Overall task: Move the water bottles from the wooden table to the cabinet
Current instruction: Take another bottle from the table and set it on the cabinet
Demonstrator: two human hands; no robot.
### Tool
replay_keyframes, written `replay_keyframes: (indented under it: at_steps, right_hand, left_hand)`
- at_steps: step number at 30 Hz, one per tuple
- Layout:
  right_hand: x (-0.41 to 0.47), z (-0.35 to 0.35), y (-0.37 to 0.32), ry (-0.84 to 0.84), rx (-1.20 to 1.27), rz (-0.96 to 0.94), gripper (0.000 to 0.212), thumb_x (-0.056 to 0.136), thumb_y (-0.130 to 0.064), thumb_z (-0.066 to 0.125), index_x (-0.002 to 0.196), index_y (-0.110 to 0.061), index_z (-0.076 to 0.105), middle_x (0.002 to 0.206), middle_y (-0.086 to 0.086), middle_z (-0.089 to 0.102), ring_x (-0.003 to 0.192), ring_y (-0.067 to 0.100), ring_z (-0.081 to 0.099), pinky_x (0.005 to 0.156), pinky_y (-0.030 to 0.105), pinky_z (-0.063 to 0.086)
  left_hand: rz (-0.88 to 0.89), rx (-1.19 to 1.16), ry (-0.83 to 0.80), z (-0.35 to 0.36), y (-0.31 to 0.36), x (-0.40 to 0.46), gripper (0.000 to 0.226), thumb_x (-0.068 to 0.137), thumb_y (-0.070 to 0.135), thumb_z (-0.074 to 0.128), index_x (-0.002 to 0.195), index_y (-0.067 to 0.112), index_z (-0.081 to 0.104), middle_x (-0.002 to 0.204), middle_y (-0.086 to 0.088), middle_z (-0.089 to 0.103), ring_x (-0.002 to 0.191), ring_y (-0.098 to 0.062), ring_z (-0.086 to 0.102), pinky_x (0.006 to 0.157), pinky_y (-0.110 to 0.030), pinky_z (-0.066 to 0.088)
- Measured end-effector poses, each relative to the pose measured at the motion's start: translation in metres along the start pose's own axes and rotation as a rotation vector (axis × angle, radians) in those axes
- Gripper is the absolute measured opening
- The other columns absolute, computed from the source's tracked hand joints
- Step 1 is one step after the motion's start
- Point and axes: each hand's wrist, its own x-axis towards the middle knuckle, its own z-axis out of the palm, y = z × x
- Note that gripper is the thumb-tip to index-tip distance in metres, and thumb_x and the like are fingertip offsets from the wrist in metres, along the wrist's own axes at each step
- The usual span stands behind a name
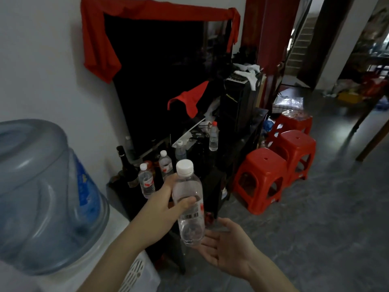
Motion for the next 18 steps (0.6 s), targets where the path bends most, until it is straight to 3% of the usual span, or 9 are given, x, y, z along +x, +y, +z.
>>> replay_keyframes:
  at_steps: [3, 6, 8, 10, 13, 16, 18]
  right_hand:
    - [0.025, 0.010, -0.017, 0.013, -0.019, 0.047, 0.061, 0.084, -0.040, 0.054, 0.122, 0.007, 0.064, 0.112, 0.021, 0.065, 0.101, 0.032, 0.061, 0.072, 0.032, 0.048]
    - [0.058, 0.020, -0.029, 0.006, 0.004, 0.061, 0.059, 0.092, -0.042, 0.046, 0.087, 0.009, 0.075, 0.091, 0.023, 0.072, 0.082, 0.033, 0.068, 0.065, 0.034, 0.053]
    - [0.080, 0.027, -0.038, 0.008, 0.039, 0.081, 0.072, 0.097, -0.048, 0.039, 0.078, 0.012, 0.075, 0.085, 0.026, 0.073, 0.084, 0.035, 0.065, 0.068, 0.036, 0.050]
    - [0.102, 0.034, -0.048, 0.041, 0.045, 0.100, 0.080, 0.100, -0.054, 0.033, 0.084, 0.015, 0.072, 0.086, 0.029, 0.072, 0.088, 0.036, 0.063, 0.070, 0.038, 0.048]
    - [0.132, 0.049, -0.066, 0.103, 0.016, 0.129, 0.075, 0.101, -0.053, 0.029, 0.103, 0.013, 0.064, 0.089, 0.030, 0.072, 0.090, 0.038, 0.062, 0.072, 0.039, 0.049]
    - [0.163, 0.068, -0.083, 0.162, 0.021, 0.151, 0.075, 0.100, -0.055, 0.030, 0.123, 0.011, 0.058, 0.121, 0.031, 0.062, 0.107, 0.039, 0.057, 0.077, 0.039, 0.047]
    - [0.182, 0.078, -0.095, 0.184, 0.022, 0.158, 0.077, 0.099, -0.058, 0.031, 0.127, 0.010, 0.055, 0.129, 0.029, 0.057, 0.110, 0.039, 0.054, 0.078, 0.040, 0.045]
  left_hand:
    - [-0.058, -0.005, -0.021, -0.006, -0.021, 0.019, 0.060, 0.080, 0.080, 0.060, 0.133, 0.060, 0.038, 0.125, 0.032, 0.063, 0.115, 0.009, 0.061, 0.089, -0.007, 0.049]
    - [-0.121, -0.010, -0.053, -0.016, -0.049, 0.039, 0.057, 0.085, 0.070, 0.064, 0.133, 0.068, 0.034, 0.129, 0.032, 0.061, 0.120, 0.009, 0.059, 0.096, -0.018, 0.051]
    - [-0.154, -0.028, -0.068, -0.026, -0.067, 0.052, 0.062, 0.087, 0.066, 0.067, 0.138, 0.068, 0.031, 0.133, 0.032, 0.060, 0.122, 0.010, 0.057, 0.100, -0.022, 0.049]
    - [-0.169, -0.024, -0.073, -0.038, -0.083, 0.067, 0.065, 0.084, 0.069, 0.068, 0.138, 0.068, 0.032, 0.133, 0.033, 0.060, 0.122, 0.010, 0.058, 0.101, -0.023, 0.049]
    - [-0.178, -0.002, -0.076, -0.058, -0.106, 0.093, 0.062, 0.080, 0.073, 0.069, 0.132, 0.070, 0.037, 0.129, 0.034, 0.062, 0.119, 0.011, 0.059, 0.100, -0.025, 0.049]
    - [-0.166, 0.016, -0.066, -0.078, -0.126, 0.120, 0.066, 0.077, 0.073, 0.073, 0.133, 0.067, 0.040, 0.128, 0.036, 0.061, 0.116, 0.013, 0.060, 0.099, -0.025, 0.050]
    - [-0.156, 0.005, -0.057, -0.089, -0.135, 0.139, 0.068, 0.074, 0.074, 0.075, 0.132, 0.069, 0.040, 0.130, 0.039, 0.058, 0.116, 0.014, 0.059, 0.098, -0.024, 0.051]
